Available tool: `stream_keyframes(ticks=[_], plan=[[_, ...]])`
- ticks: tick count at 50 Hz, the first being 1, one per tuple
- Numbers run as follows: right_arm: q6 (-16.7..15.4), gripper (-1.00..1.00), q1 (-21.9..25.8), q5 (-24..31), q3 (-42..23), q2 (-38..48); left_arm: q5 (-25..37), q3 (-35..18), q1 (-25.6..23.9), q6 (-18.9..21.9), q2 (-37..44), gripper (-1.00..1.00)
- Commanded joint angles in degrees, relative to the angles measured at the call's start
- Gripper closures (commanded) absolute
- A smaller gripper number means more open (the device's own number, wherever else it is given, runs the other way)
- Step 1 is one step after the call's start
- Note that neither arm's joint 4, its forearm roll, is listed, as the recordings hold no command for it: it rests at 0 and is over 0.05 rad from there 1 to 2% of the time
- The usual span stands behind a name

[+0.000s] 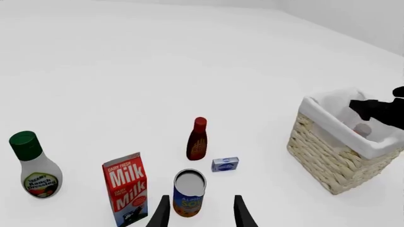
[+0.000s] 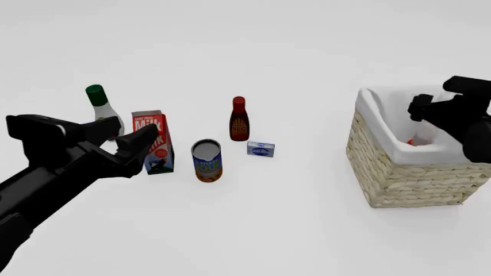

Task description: Pick the ketchup and place it in the basket.

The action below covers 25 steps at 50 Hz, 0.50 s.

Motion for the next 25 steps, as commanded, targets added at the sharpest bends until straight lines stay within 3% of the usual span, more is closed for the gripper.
stream_keyframes(ticks=[1,12,19,25], plan=[[-0.7,-1.0,3.4,4.6,-0.8,-8.6,0.3,0.0,-0.2,-0.1,-0.7,-1.0],[0.2,-1.0,7.1,8.5,-1.3,-15.7,0.4,0.2,-0.2,-0.4,-1.2,-1.0],[-1.2,-1.0,8.3,10.2,-1.0,-20.0,0.0,0.5,-0.2,-0.7,-1.4,-1.0],[-2.8,-1.0,9.0,8.5,1.6,-24.7,0.1,0.5,-0.4,-1.0,-1.7,-1.0]])
